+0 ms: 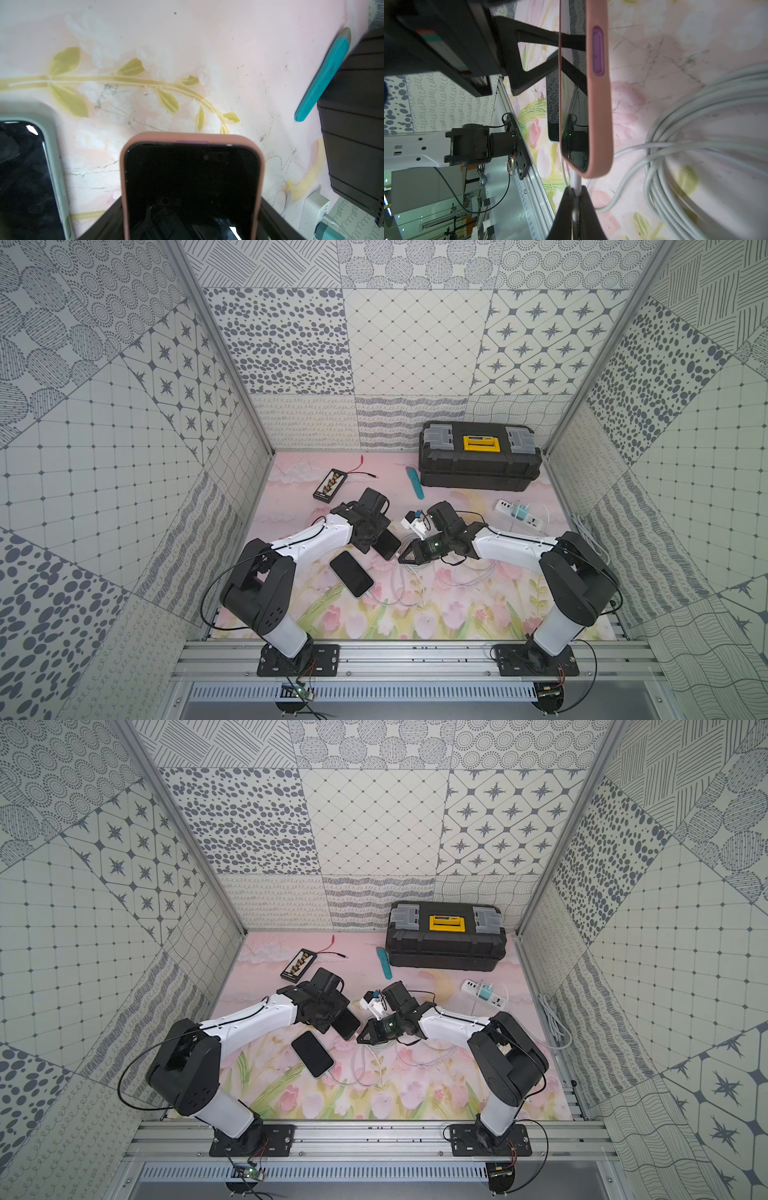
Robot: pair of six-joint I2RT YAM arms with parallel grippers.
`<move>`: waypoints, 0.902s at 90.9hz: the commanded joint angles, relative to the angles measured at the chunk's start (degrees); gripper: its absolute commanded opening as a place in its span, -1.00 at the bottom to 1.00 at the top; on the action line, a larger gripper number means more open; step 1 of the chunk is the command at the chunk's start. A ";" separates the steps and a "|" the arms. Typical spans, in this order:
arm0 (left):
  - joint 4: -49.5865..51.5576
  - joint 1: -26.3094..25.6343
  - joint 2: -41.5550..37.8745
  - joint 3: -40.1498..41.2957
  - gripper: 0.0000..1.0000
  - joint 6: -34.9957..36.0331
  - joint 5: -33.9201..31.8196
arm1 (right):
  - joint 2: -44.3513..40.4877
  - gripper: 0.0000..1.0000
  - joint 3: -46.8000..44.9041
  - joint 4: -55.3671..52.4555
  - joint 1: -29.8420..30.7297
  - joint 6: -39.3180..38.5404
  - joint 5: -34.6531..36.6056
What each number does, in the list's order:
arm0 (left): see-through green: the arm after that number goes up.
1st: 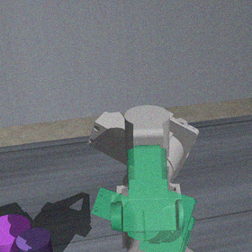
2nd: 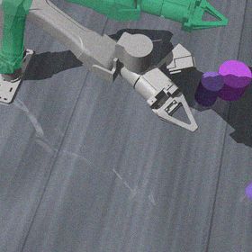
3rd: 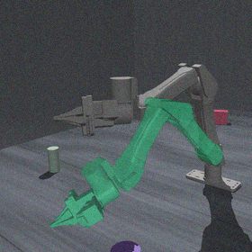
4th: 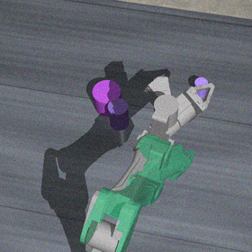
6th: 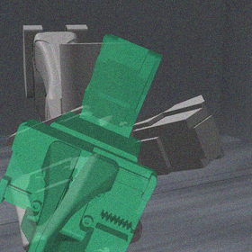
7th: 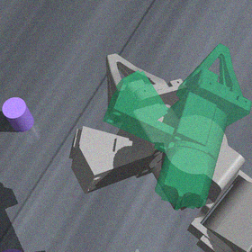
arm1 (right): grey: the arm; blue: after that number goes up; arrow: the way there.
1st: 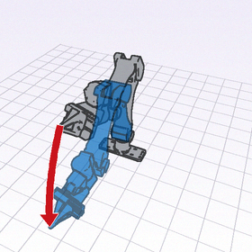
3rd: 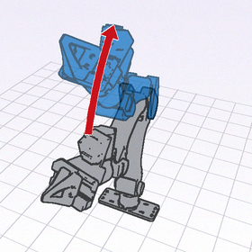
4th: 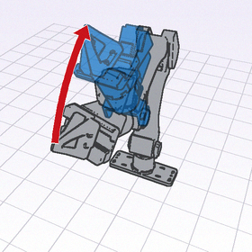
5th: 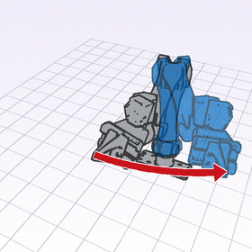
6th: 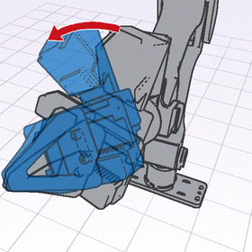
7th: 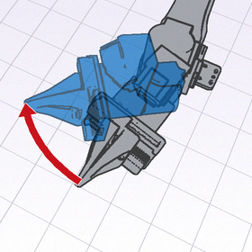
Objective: Plug the charging cable into the phone
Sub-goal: Insert the charging cable into the phone, then place the phone at the center of the board.
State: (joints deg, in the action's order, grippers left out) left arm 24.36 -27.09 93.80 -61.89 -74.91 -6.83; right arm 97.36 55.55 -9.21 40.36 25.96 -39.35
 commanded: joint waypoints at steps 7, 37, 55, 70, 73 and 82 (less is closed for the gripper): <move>3.14 -1.91 0.83 -0.37 -1.00 0.98 9.73 | 0.47 -1.00 1.32 8.29 -1.38 -0.47 3.73; 9.61 0.26 1.11 -3.52 -1.00 3.16 5.48 | -3.97 -0.03 -1.19 8.01 -2.16 -1.36 3.37; 13.91 2.11 4.38 -6.96 -1.00 4.66 2.90 | -10.94 0.21 -6.39 5.84 -3.80 -3.05 4.91; 17.88 2.96 9.85 -11.33 -0.68 7.54 0.97 | -17.08 0.32 -10.18 4.31 -5.52 -3.16 5.49; 18.27 3.05 10.55 -11.66 -0.61 7.86 0.75 | -18.07 0.33 -10.65 3.89 -5.69 -3.29 5.59; 17.89 3.63 12.62 -11.62 -0.47 8.18 1.48 | -19.85 0.35 -11.50 3.05 -5.87 -3.57 5.86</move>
State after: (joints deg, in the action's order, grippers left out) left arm 36.53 -24.38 103.18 -71.70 -70.32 -4.45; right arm 79.75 45.28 -5.76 34.83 23.55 -34.46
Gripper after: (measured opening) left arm 0.796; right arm 0.670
